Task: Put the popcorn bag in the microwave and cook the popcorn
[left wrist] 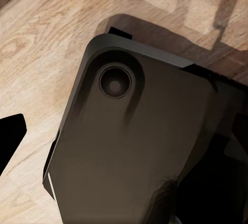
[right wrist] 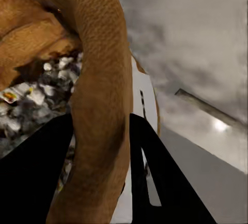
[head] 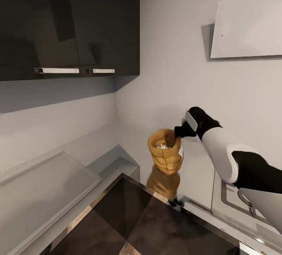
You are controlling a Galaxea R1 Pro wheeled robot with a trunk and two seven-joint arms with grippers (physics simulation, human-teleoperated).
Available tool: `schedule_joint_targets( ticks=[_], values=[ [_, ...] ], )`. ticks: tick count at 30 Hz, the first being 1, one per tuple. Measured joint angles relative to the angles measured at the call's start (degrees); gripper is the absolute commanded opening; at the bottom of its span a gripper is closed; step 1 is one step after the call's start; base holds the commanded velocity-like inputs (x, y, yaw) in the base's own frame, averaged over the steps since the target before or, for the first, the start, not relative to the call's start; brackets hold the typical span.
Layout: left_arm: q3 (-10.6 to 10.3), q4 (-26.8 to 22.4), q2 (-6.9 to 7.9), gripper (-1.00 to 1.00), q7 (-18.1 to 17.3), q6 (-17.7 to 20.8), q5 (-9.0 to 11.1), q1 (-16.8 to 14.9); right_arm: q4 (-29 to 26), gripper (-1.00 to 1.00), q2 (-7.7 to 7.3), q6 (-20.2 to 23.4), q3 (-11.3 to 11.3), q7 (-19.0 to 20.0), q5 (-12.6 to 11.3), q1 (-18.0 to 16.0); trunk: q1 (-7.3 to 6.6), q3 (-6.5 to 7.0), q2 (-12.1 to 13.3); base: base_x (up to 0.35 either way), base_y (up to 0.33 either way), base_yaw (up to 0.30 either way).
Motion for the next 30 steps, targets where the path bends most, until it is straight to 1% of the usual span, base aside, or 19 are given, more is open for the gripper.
schedule_joint_targets(
  ticks=[1, 5, 7, 10, 14, 18, 27, 30],
  values=[
    [0.0, 0.0, 0.00, 1.00, 0.0, 0.0, 0.0, 0.0, -2.5, -1.00, -0.03, 0.0, 0.0, -0.1, 0.0, 0.0, 0.00, -0.01, 0.0, 0.000, 0.000, 0.000],
    [0.0, 0.0, -0.08, 1.00, 0.0, 0.0, 0.0, 0.0, -3.8, -1.00, -0.11, 0.0, 0.0, -0.1, -0.1, 0.0, 0.00, -0.01, 0.0, 0.000, 0.000, 0.000],
    [0.0, 0.0, -0.09, 1.00, 0.1, 0.0, 0.0, 0.0, -7.9, -1.00, -0.14, 0.0, -0.1, -0.1, -0.1, 0.0, 0.00, -0.01, 0.0, 0.000, 0.000, 0.000],
    [-0.1, 0.0, -0.15, 1.00, 0.3, 0.0, 0.0, 0.0, -11.4, -1.00, -0.26, 0.0, -0.1, -0.1, 0.0, 0.0, 0.00, -0.01, 0.0, 0.000, 0.000, 0.000],
    [-0.1, 0.0, -0.32, 1.00, 0.3, 0.0, -0.3, 0.0, -11.8, -1.00, -0.59, 0.0, 0.0, 0.0, -1.6, 0.0, 0.00, -0.01, 0.0, 0.000, 0.000, 0.000],
    [-0.2, 0.0, -0.42, 1.00, 0.3, 0.0, -0.6, 0.0, -11.8, -1.00, -0.63, 0.0, 0.0, 0.0, -1.8, 0.0, 0.01, -0.01, 0.0, -0.046, 0.000, 0.000],
    [-0.1, 0.0, -0.43, 1.00, 0.3, -0.1, -0.1, 0.0, -11.8, -1.00, -0.55, 0.0, 0.0, 0.3, -2.0, 0.0, 0.04, -0.01, 0.0, -0.323, 0.000, 0.000],
    [-0.1, 0.0, -0.43, 1.00, 0.4, -0.1, 0.0, 0.0, -11.8, -1.00, -0.53, 0.0, 0.0, 1.4, -2.1, 0.0, 0.04, -0.01, 0.0, -0.347, 0.000, 0.000]
  ],
)
